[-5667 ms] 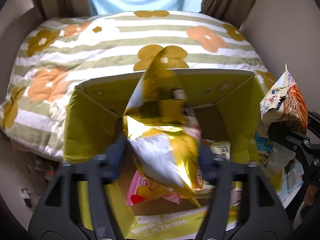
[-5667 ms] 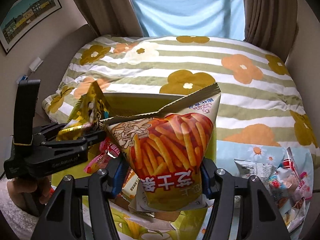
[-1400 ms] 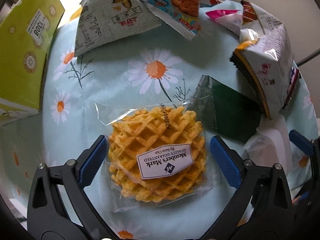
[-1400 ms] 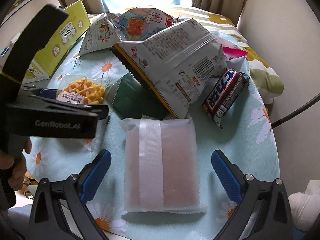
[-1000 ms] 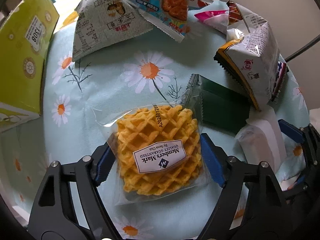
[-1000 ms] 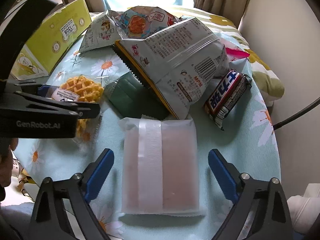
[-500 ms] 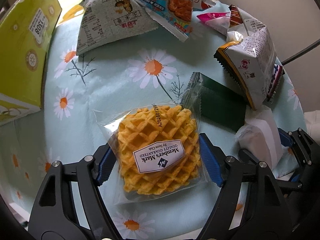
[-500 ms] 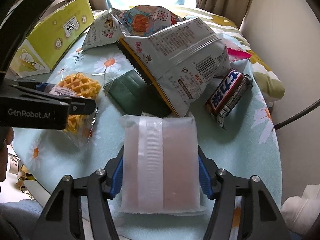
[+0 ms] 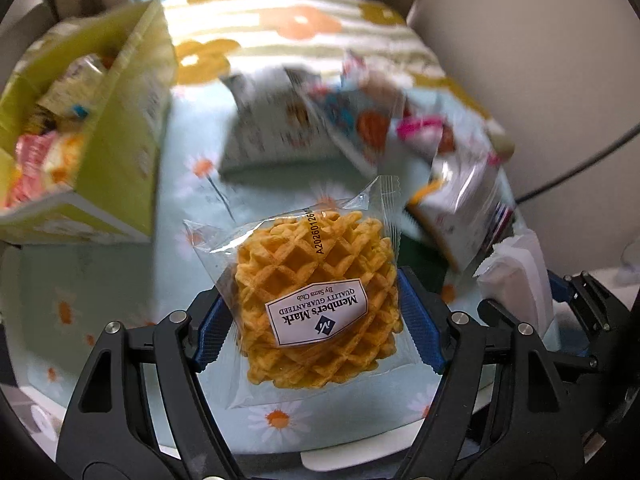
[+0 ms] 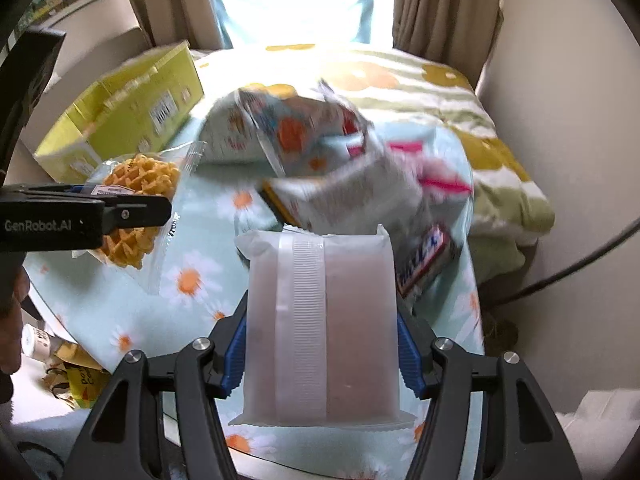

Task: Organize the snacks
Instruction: 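Carry the waffle packet and pink wrapped pack into the box, opening both tools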

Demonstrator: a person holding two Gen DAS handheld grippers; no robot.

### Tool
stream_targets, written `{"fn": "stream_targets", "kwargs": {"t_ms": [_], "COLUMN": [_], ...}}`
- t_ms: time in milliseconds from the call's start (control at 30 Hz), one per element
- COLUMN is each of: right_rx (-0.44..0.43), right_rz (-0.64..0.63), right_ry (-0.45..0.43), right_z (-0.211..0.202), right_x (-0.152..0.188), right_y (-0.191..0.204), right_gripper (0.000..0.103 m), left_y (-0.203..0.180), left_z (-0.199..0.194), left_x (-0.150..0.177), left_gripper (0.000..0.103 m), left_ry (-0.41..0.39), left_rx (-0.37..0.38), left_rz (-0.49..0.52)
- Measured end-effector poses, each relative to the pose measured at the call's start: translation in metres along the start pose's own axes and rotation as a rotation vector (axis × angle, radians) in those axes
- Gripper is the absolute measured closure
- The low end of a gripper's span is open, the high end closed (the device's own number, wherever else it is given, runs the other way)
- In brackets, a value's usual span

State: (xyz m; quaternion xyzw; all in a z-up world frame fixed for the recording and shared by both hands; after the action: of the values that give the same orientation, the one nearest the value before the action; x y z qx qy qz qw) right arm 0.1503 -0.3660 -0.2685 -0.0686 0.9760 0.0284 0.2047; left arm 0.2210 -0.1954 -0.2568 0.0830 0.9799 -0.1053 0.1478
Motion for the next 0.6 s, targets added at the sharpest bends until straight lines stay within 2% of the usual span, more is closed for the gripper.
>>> {"fn": "stream_targets", "kwargs": {"t_ms": [267,433,600], "right_rx": [-0.022,-0.047,-0.096], "right_rz": [-0.063,-0.097,-0.116], "right_ry": [-0.105,-0.164,-0.196], "right_z": [-0.041,-0.056,-0.057], "right_x": [-0.062,-0.108,-0.155], "right_y": [0.031,0.070,0.129], "right_gripper": [0.045,0.045,0.045], "left_y": [0.034,0.086,0.155], "left_z": [-0.072,-0.109,-0.131], "left_x": [-0.035,-0.054,-0.073], "left_gripper": [0.030,0.030,0.030], "left_ry": [-0.163,-0.234,-0.256], "left_rx": [-0.007,-0.010,-0.028], "left_rz": [-0.042,-0.070,-0.105]}}
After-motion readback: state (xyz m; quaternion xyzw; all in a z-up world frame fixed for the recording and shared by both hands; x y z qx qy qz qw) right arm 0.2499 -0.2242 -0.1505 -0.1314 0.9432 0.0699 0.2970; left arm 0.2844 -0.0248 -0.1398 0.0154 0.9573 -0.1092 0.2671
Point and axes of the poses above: each gripper's, at about its wrist camera, not at the fingertips, and z roughly the way its jaws point, y to its left, x to its underside, the point moved 6 cm from there along z, roughly the way its jaws point, and after that the axes turned 6 degrees about y, right-handed, at the moved point
